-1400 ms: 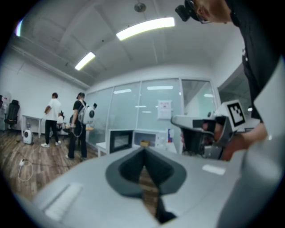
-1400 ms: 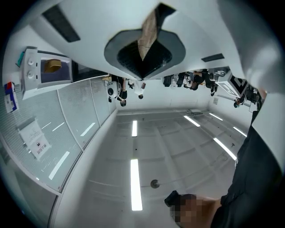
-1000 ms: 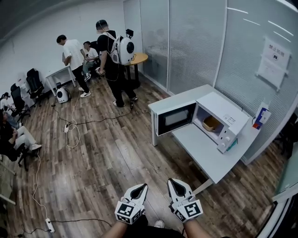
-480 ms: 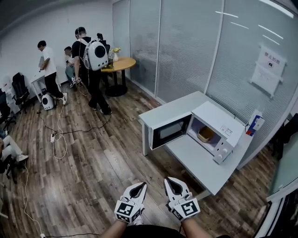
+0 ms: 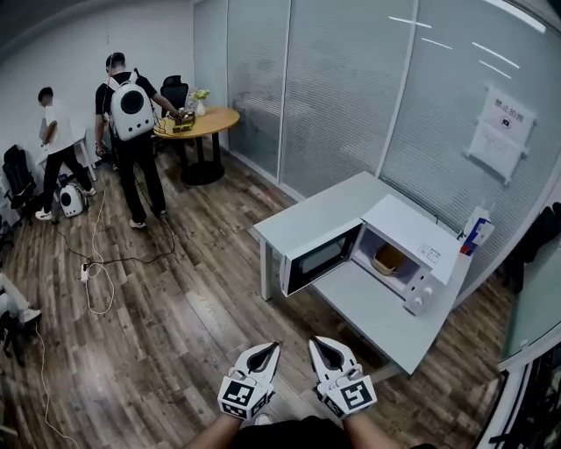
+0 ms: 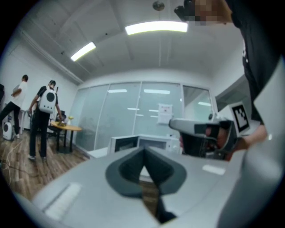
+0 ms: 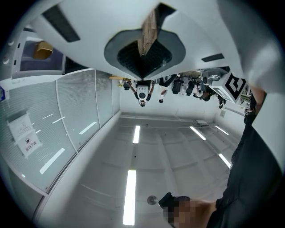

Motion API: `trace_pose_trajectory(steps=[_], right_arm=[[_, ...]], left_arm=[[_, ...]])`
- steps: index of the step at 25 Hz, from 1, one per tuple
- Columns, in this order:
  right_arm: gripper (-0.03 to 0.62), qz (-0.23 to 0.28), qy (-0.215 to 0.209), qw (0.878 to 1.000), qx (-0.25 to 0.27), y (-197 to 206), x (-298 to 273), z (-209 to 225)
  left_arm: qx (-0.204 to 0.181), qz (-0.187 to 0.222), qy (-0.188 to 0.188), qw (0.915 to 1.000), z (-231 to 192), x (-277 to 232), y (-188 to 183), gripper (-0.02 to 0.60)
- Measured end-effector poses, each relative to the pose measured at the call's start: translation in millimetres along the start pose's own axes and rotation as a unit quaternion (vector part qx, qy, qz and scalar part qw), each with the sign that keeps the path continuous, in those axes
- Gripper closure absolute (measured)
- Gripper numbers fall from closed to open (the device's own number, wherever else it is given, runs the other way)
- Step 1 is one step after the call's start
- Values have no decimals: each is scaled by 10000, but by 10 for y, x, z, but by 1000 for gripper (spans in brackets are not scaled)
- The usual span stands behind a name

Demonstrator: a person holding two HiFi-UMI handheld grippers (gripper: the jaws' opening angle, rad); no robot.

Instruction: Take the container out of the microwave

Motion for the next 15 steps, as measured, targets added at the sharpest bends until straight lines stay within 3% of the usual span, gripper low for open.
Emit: trace_pose_trajectory(steps=[8,15], right_arm=[[595,-103,248,9996,-40,20,-134,410],[595,0,399,9992,54,62,-189,999]], left_arm=[[45,-31,313,9995,-68,-498,-30,577],[-158,-30,442,9989,-48,-1158,-151,577]])
Point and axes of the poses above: the fingertips, and each gripper's own axes: x backward along the fingers, z to its right, y out of its underside, the point moved 10 cm from there along x, backward along the fingers, and after that the axes turned 3 degrees about -x, right-handed, at the moved point
